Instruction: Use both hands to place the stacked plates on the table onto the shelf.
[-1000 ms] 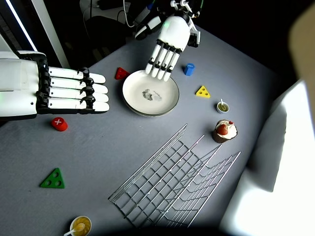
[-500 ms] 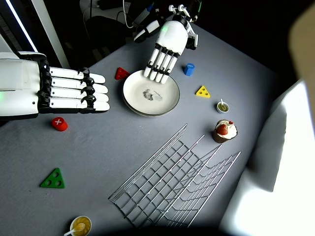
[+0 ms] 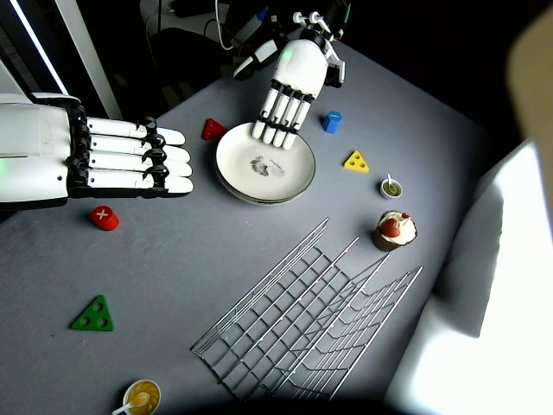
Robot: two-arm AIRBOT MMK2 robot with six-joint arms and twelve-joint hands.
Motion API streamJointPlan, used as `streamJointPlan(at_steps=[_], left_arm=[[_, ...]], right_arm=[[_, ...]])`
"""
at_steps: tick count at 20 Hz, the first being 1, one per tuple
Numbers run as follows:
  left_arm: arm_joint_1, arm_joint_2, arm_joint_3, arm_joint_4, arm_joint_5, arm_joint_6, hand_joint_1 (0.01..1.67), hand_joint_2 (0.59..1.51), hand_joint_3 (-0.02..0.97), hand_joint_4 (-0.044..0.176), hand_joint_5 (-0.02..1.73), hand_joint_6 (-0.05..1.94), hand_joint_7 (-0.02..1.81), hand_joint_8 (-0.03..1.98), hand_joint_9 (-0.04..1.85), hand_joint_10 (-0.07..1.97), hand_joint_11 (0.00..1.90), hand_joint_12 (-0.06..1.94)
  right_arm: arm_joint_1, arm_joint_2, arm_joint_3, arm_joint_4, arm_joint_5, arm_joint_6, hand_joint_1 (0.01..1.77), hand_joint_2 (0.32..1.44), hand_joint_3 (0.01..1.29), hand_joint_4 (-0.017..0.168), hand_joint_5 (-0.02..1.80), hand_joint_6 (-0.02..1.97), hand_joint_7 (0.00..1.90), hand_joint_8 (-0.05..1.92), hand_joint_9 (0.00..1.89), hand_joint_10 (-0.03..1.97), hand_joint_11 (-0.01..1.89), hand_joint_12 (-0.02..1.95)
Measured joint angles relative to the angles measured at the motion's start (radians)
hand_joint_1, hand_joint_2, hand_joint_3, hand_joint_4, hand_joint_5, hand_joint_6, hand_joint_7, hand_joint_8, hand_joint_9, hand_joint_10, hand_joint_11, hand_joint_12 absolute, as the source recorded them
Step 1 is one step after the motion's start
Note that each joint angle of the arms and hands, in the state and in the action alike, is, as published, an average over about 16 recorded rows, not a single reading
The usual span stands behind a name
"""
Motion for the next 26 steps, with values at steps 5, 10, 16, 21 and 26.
streamJointPlan(at_steps=[5,10,16,21,26], left_arm=[[-0.026,-0.027,-0.006,0.005,0.033,0.0,0.11,1.009,0.005,-0.002,0.08,0.01,0.08,0.0,0.07,0.0,0.08,-0.01],[-0.07,-0.064,-0.01,0.023,0.064,-0.002,0.1,1.009,0.004,-0.002,0.07,0.0,0.07,0.0,0.07,-0.01,0.08,-0.01],[-0.12,-0.102,-0.016,0.049,0.095,-0.004,0.1,1.008,0.004,-0.003,0.08,0.0,0.07,0.0,0.07,-0.01,0.09,-0.01],[-0.14,-0.116,-0.023,0.059,0.113,-0.006,0.1,1.006,0.004,-0.004,0.08,-0.01,0.07,-0.01,0.07,-0.02,0.1,-0.01],[-0.143,-0.119,-0.029,0.057,0.123,-0.006,0.11,1.004,0.004,-0.005,0.08,-0.01,0.07,-0.01,0.07,-0.02,0.1,-0.01]], right_arm=[[0.057,-0.042,0.008,-0.017,-0.048,-0.077,0.03,0.96,0.02,0.004,0.11,0.01,0.15,0.0,0.16,-0.01,0.18,0.02],[0.121,-0.106,0.029,-0.032,-0.119,-0.164,0.03,0.96,0.02,0.004,0.11,0.01,0.16,0.0,0.17,-0.01,0.19,0.02],[0.178,-0.188,0.066,-0.039,-0.21,-0.233,0.27,0.94,0.02,0.004,0.11,0.01,0.16,0.0,0.18,-0.01,0.21,0.02],[0.191,-0.235,0.09,-0.034,-0.259,-0.264,0.6,0.91,0.02,0.005,0.13,0.01,0.17,0.0,0.19,-0.01,0.23,0.03],[0.199,-0.279,0.105,-0.029,-0.285,-0.309,0.94,0.89,0.02,0.005,0.18,0.01,0.19,0.0,0.21,-0.01,0.25,0.04]])
